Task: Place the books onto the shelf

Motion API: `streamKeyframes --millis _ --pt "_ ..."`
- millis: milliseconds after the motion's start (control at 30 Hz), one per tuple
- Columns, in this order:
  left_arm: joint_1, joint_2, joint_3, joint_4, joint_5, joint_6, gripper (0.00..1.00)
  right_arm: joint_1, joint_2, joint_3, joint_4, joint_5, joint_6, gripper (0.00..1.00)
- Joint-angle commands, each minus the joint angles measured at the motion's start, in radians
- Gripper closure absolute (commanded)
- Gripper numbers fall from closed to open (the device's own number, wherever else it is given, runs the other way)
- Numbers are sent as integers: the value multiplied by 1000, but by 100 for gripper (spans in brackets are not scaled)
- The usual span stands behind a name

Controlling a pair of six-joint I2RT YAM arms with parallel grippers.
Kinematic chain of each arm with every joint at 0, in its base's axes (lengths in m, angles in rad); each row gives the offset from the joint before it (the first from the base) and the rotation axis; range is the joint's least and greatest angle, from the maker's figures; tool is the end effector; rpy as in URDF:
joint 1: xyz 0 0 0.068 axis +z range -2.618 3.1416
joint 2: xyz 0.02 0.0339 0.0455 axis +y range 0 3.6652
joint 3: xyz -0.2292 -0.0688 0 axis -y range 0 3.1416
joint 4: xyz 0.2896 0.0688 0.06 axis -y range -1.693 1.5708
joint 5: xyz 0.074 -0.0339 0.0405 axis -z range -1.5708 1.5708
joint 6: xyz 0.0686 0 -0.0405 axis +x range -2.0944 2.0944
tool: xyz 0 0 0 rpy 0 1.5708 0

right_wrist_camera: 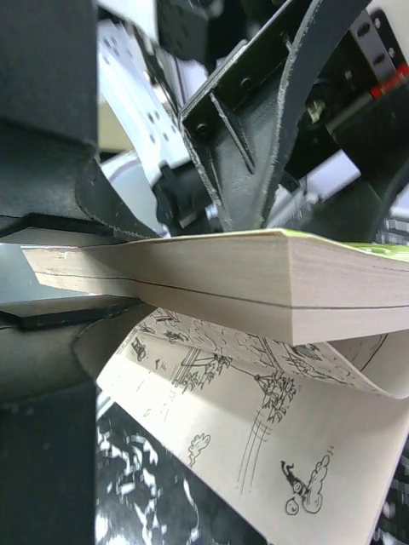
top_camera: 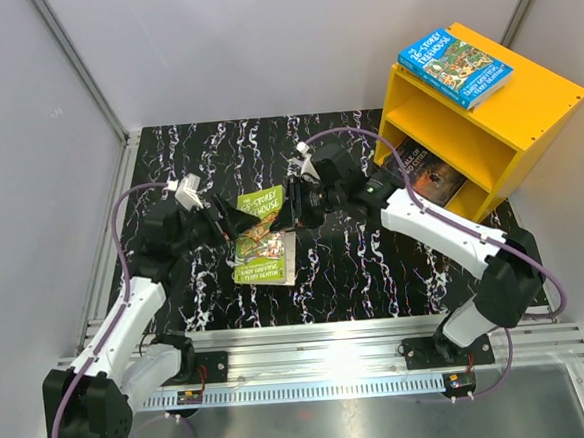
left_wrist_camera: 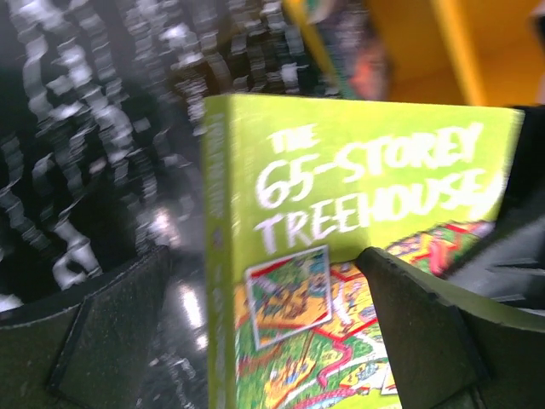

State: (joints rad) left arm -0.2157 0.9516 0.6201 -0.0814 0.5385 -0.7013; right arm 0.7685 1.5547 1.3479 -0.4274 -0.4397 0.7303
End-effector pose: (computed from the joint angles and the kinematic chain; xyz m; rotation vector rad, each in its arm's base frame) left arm 0.2875 -0.0990 0.2093 -0.1350 2.0949 -1.1089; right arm 0.2829 0.3141 0.2613 -0.3234 2.4419 1.2438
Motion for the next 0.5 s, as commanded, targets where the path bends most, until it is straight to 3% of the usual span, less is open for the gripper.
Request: streamKeyframes --millis 0,167,300,333,400,467 --pt "2 -22 16 213 200 -68 1 -2 -88 43 111 -109 60 100" --pt "3 -10 44 405 333 -190 1 -1 -162 37 144 -146 66 100" --pt "1 -19 78 439 379 -245 13 -5 -215 11 99 -108 37 100" --pt "4 -23 90 437 383 -248 23 -12 -231 1 87 -103 34 100" --pt "4 -33 104 437 397 -257 34 -21 -274 -38 81 -91 29 100" --pt "4 -43 116 431 400 -260 55 -37 -313 -62 73 -87 26 100"
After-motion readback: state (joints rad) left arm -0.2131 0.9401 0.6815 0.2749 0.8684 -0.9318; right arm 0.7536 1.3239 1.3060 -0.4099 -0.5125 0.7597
